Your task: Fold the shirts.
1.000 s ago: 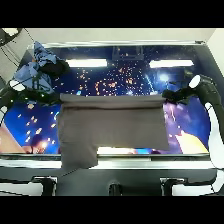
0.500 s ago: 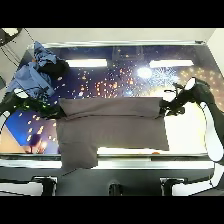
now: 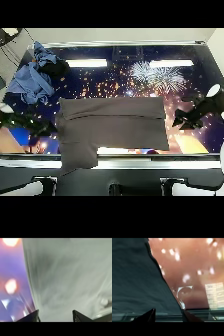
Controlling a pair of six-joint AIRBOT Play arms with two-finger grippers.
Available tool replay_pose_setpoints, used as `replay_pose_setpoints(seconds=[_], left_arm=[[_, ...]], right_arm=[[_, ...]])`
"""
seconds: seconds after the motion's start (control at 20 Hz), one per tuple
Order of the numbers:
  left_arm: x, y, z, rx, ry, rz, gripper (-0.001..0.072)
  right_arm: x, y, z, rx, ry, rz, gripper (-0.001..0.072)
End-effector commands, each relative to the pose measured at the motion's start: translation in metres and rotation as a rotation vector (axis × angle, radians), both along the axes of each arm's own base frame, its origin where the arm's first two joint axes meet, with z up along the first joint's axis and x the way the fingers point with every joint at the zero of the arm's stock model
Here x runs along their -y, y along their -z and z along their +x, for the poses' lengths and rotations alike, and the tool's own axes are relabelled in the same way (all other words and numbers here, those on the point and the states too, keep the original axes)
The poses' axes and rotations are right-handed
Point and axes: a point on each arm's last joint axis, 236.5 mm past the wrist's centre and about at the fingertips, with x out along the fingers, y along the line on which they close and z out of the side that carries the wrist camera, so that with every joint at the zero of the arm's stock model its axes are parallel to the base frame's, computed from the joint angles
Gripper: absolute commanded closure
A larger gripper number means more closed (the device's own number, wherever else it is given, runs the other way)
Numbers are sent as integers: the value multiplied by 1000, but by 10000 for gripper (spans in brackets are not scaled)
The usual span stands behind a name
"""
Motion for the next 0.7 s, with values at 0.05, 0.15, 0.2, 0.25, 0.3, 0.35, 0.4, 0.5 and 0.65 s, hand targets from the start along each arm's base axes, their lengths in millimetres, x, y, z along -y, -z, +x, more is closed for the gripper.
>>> replay_pose_setpoints(seconds=[0.05, 0.15, 0.2, 0.25, 0.3, 0.35, 0.4, 0.5, 0.65], left_arm=[[27, 37, -80, -93, -17, -30, 217], [37, 46, -103, -141, -2, -53, 217], [41, 49, -112, -158, 14, -62, 217], [44, 52, -117, -169, 21, -63, 217], [45, 57, -119, -168, 13, -58, 217], [44, 60, -117, -158, 5, -48, 217], [44, 62, -112, -141, -5, -40, 218], [45, 65, -101, -108, -36, -31, 289], [42, 68, -96, -99, -66, -12, 642]], right_arm=[[-8, 12, -33, -44, 27, 34, 270], [-9, 13, -37, -50, 26, 35, 271], [-9, 13, -37, -50, 26, 35, 271], [-9, 13, -36, -49, 25, 35, 271], [-9, 13, -36, -48, 24, 35, 271], [-9, 13, -36, -48, 24, 35, 271], [-9, 13, -36, -48, 24, 35, 271], [-9, 13, -36, -49, 24, 35, 271], [-12, 16, -43, -61, 24, 41, 271]])
